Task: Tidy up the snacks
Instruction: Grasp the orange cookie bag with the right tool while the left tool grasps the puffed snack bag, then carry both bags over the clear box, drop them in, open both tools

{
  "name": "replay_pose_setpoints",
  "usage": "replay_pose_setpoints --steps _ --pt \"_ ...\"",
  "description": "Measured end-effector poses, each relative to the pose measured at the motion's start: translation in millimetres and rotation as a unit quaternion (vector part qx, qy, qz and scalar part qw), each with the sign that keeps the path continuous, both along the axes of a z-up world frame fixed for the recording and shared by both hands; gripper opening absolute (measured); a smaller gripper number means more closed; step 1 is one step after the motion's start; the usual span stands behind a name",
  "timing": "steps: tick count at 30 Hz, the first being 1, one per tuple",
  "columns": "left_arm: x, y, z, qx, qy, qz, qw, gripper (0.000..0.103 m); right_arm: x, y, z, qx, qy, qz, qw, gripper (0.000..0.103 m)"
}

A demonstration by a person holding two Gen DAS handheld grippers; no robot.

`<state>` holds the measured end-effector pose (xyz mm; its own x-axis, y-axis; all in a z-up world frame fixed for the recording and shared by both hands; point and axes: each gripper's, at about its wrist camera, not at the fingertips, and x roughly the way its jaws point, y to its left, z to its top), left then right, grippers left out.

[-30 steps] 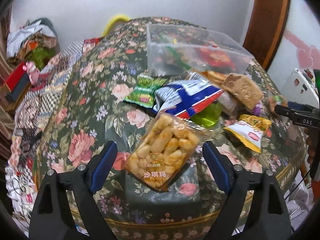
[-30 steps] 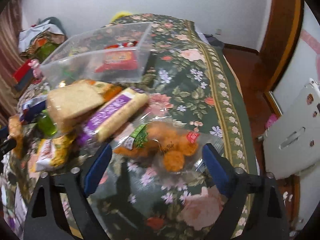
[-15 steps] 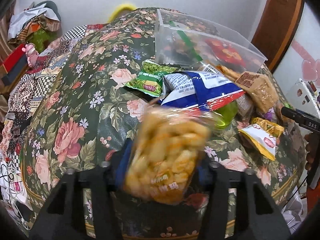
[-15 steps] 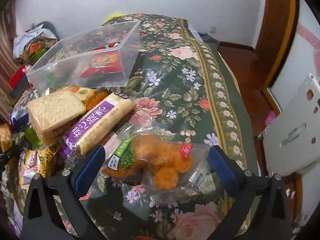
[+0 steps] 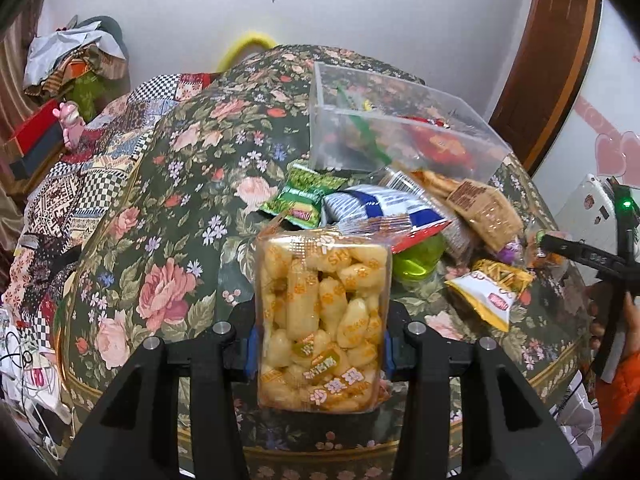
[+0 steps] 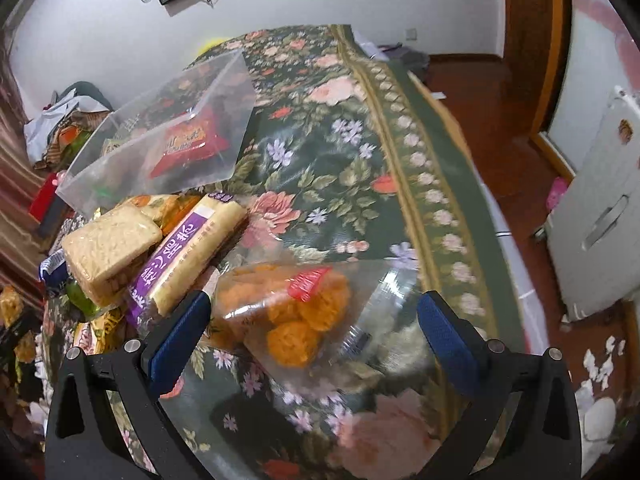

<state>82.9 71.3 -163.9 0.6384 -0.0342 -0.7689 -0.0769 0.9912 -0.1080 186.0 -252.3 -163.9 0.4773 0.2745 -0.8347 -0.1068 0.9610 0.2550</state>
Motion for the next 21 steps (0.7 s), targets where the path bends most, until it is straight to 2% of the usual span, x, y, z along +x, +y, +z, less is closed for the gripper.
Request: replay_pose_setpoints --steps 2,4,5,7,9,15,21 --pt "0.8 -0.9 1.7 0.003 -0.002 -0.001 1.0000 0.044 1.0 5.7 -1.5 -0.005 -0.005 0.005 1.000 0.103" --pt "2.8 -2.0 3.4 0.009 -0.003 0.000 1.0000 0.044 1.1 12.8 -1.6 -0.013 -0.013 0.011 1.000 0.097" --pt "3.7 -2.1 4.5 0.011 -0.005 0.000 0.9999 0.044 0.3 15.3 -1.3 -0.014 -0.015 0.017 1.000 0.086" --pt "5.3 -1.6 5.8 0.010 -0.007 0.001 0.9999 0.044 -3.0 21.5 0.2 -0.018 -0.019 0.031 0.999 0.078" --pt "7.9 -1.3 6.9 0.012 -0.008 0.002 0.9999 0.044 -6.0 23.3 1.2 -0.007 -0.019 0.043 0.999 0.057" --pt "15.7 1.4 18.9 0.020 -0.019 0.003 0.9996 0.044 -13.0 22.5 11.1 -0.002 -0.035 0.042 0.998 0.056" --pt "29.2 -0.3 39.9 0.024 -0.041 -0.004 0.9989 0.044 -17.0 23.9 43.0 0.010 -0.073 0.048 0.996 0.056"
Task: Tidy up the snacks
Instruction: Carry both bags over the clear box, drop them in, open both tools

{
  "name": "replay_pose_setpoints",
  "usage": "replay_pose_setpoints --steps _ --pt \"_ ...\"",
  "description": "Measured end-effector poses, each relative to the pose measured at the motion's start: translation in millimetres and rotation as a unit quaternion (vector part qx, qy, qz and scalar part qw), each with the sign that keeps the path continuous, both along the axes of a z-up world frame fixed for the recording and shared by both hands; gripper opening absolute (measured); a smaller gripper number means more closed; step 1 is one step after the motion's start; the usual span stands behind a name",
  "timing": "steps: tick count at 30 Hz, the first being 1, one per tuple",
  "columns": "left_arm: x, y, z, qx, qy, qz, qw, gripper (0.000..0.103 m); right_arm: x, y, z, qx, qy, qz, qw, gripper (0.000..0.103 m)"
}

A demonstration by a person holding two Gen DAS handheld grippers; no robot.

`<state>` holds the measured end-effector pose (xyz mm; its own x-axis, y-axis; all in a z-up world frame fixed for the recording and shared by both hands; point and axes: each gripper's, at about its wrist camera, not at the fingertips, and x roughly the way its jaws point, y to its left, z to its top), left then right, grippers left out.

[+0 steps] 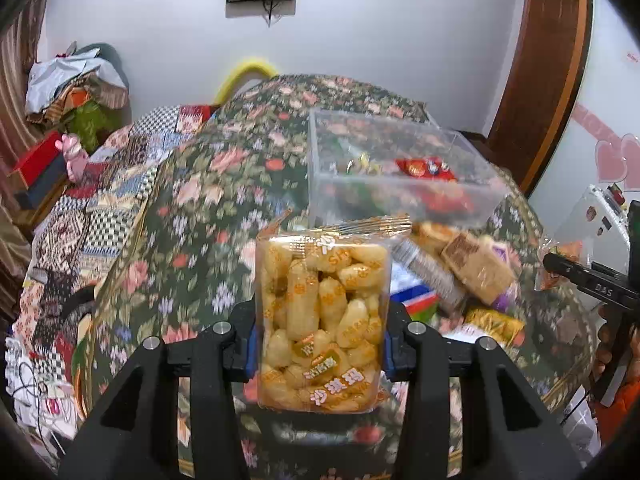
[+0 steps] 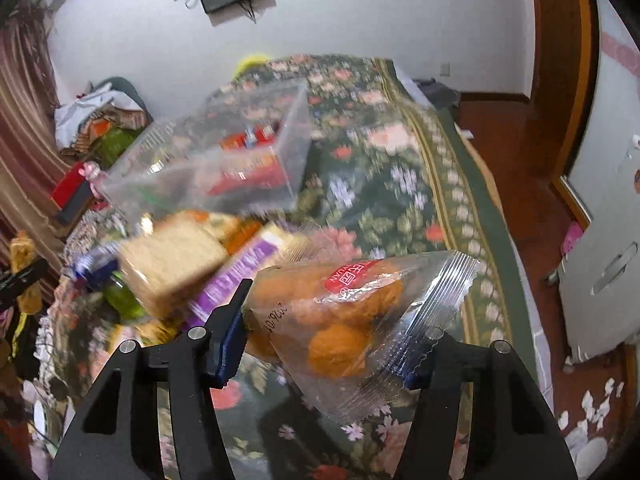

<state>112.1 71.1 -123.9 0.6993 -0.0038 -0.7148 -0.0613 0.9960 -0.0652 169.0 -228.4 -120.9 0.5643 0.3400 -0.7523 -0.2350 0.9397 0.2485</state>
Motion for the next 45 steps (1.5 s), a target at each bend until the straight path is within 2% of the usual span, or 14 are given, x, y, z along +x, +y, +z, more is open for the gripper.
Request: replay_pose_setpoints --steps 9,15,23,29,33,37,45 --pt "29.0 -15.4 30.8 -0.002 -0.039 -0.022 0.9990 0.044 10.9 22.8 44.9 0.018 -0.059 0.028 0.998 0.056" --pt "58.1 -27.0 42.4 -0.005 -0.060 -0.033 0.9976 0.044 29.6 39.4 57.6 0.021 -0.084 0.045 0.995 0.056" --pt "104.5 -38.5 43.5 -0.005 -0.056 -0.039 0.9977 0.044 62.4 53.0 65.1 0.034 -0.103 0.047 0.993 0.056" --pt "141.5 -49.6 33.9 0.008 -0.041 -0.051 0.9978 0.044 90.4 71.5 60.0 0.025 -0.103 0.055 0.993 0.056" --pt "166.1 -51.7 18.6 -0.004 -0.012 -0.056 0.9984 0.044 109.5 86.8 46.1 0.011 -0.091 0.063 0.994 0.056" --pt "186.2 -56.2 1.3 0.007 0.012 -0.060 0.9981 0.044 121.0 94.2 30.3 0.001 -0.073 0.070 0.995 0.056" --pt "211.3 -55.3 -25.2 -0.001 0.061 -0.052 0.9968 0.044 131.9 107.4 10.3 -0.034 -0.050 0.092 0.994 0.057"
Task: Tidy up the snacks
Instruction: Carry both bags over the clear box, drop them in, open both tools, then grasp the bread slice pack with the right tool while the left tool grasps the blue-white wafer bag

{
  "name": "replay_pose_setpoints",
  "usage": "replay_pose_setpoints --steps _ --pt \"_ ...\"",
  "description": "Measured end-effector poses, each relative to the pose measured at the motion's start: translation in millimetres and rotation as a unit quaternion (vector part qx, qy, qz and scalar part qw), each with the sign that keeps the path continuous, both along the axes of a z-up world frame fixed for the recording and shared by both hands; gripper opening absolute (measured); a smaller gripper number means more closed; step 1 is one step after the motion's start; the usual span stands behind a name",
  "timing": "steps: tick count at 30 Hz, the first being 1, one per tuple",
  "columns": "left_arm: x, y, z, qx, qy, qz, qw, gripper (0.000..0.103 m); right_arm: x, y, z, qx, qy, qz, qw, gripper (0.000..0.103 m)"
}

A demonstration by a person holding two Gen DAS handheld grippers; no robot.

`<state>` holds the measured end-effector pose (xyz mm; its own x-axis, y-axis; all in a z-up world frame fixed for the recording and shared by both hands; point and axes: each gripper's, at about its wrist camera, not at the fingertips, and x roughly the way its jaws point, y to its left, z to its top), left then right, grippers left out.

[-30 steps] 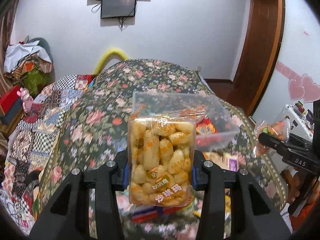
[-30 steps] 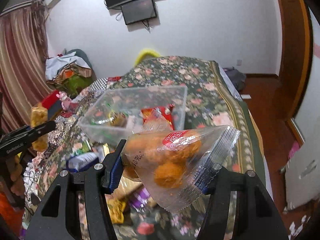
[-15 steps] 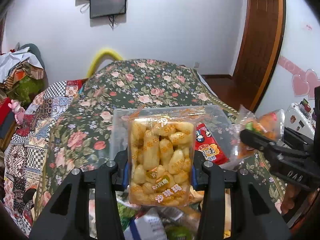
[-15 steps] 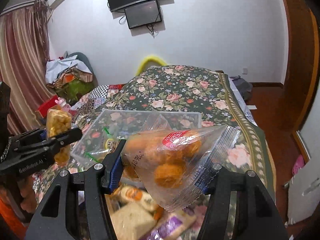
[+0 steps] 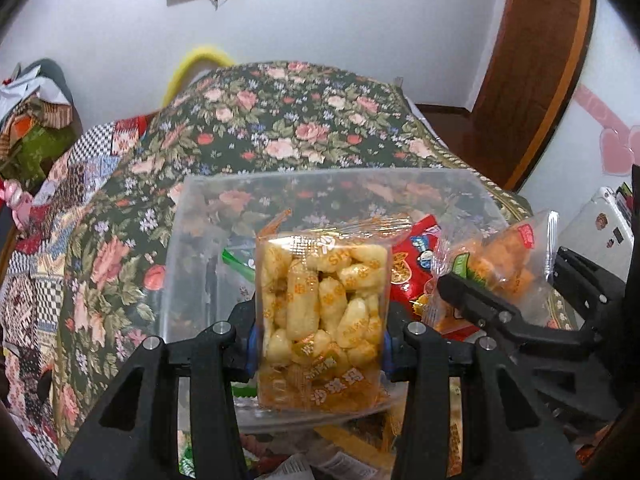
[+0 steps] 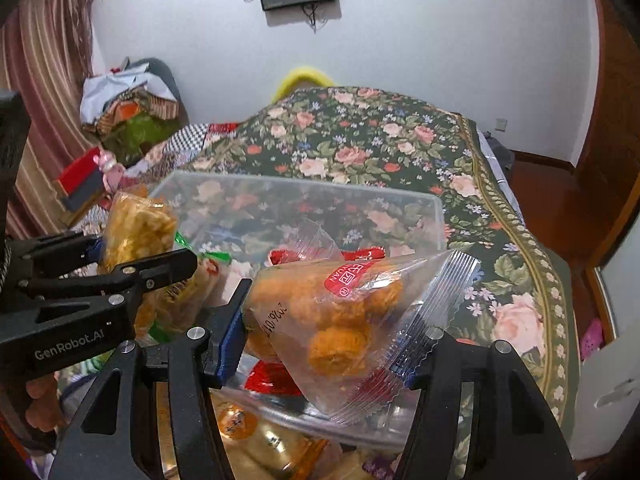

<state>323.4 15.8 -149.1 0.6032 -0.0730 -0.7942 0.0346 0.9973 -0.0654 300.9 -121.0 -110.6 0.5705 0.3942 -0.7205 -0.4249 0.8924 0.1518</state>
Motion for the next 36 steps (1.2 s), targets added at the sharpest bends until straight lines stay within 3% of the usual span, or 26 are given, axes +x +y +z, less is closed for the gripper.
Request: replay_pose_setpoints --steps 7,9,12,19,27,33,36 --pt "-3.5 0.9 -1.0 -0.014 0.000 0.004 0.9999 0.045 -2.0 2.3 -5.0 -0.023 0.005 0.000 1.000 0.062" --pt "-8.1 -2.0 4.7 -0.016 -0.010 -0.008 0.9998 0.053 -3.3 1.8 -1.5 -0.029 -0.003 -0.004 1.000 0.070" --pt "-15.2 -5.5 16.0 0.001 -0.026 -0.009 0.9996 0.056 -9.0 0.3 8.3 -0.042 -0.024 -0.011 0.999 0.082" --pt "-45.4 6.0 48.7 -0.004 -0.057 -0.005 0.9984 0.057 -27.0 -10.8 34.5 -0.015 -0.037 -0.005 0.999 0.082" --pt "-100.2 25.3 76.8 0.008 -0.089 0.007 0.9959 0.071 -68.2 -23.4 59.9 0.005 -0.061 0.013 0.998 0.087" --pt "-140.0 41.2 66.9 0.029 -0.076 0.012 0.9967 0.076 -98.6 -33.6 50.5 -0.017 -0.054 0.019 0.998 0.090" --pt "-152.3 51.2 54.1 0.015 -0.055 0.024 0.9981 0.077 -110.1 -38.0 38.8 -0.030 -0.041 0.017 0.999 0.090"
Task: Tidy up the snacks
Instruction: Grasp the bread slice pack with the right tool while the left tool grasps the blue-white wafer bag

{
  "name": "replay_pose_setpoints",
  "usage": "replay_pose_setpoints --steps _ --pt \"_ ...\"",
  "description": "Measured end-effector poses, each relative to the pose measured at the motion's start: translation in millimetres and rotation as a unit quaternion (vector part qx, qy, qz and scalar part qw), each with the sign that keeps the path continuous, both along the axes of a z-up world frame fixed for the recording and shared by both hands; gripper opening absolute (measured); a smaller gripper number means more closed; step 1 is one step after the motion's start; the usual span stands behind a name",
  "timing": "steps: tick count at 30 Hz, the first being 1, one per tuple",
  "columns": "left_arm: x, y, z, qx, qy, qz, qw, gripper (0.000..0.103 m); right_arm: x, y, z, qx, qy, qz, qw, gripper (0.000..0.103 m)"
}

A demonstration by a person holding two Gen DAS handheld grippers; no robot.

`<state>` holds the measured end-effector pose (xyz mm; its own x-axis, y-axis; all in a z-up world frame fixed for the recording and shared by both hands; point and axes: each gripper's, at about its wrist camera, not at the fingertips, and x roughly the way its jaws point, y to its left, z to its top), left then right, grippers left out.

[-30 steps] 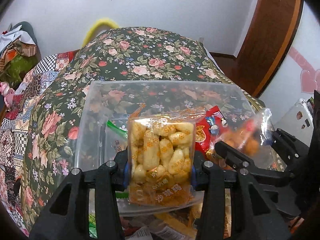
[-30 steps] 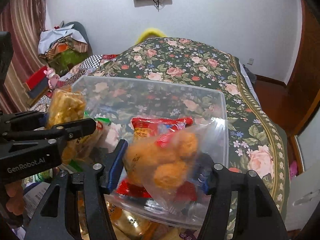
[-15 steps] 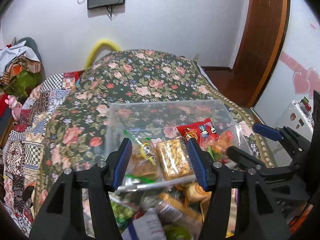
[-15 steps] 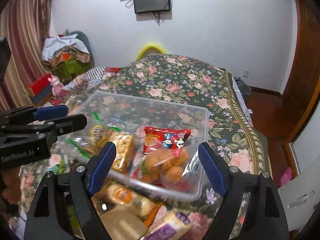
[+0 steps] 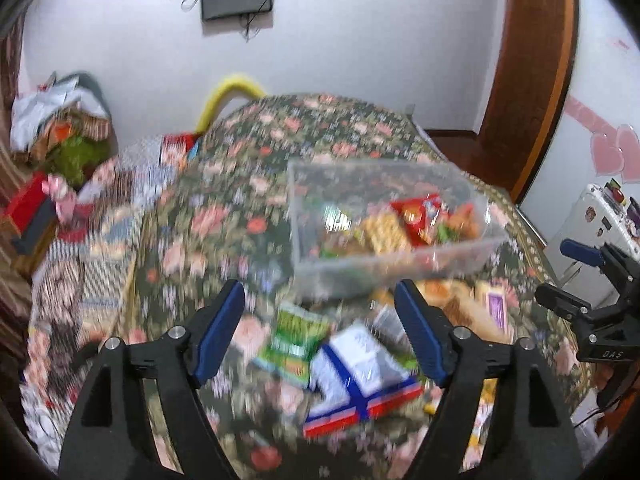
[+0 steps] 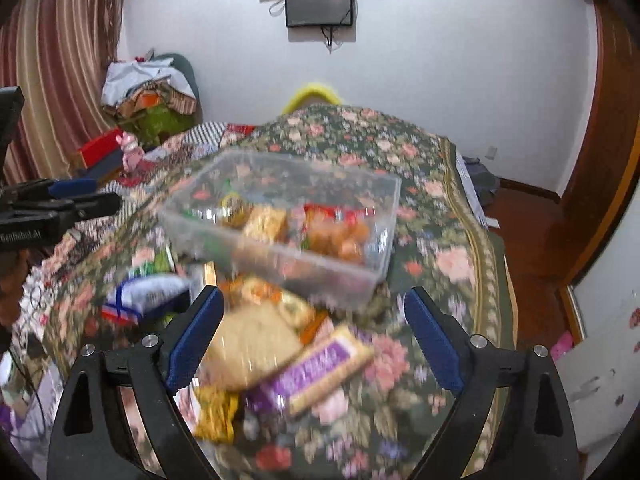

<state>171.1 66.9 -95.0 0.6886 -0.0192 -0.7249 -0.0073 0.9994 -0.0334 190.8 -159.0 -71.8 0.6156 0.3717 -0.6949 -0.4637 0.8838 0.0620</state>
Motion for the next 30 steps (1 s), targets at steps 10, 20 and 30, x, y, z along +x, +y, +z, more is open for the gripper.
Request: replay_pose_setpoints --steps 10,20,30 --pt "-11.7 -1.2 -46.3 -0.034 0.053 0.008 0.9980 0.077 -20.9 -8.8 -36.0 -0.001 0.052 -0.032 0.998 0.090" --pt "14.9 -26.0 -79.5 -0.001 0.074 0.001 0.9972 0.078 9.6 30.4 -34.5 0.055 0.074 -0.007 0.996 0.090" --pt "-12.1 -10.6 -91.9 -0.016 0.069 -0.019 0.9973 0.078 -0.8 31.6 -66.8 0.033 0.114 -0.006 0.993 0.090"
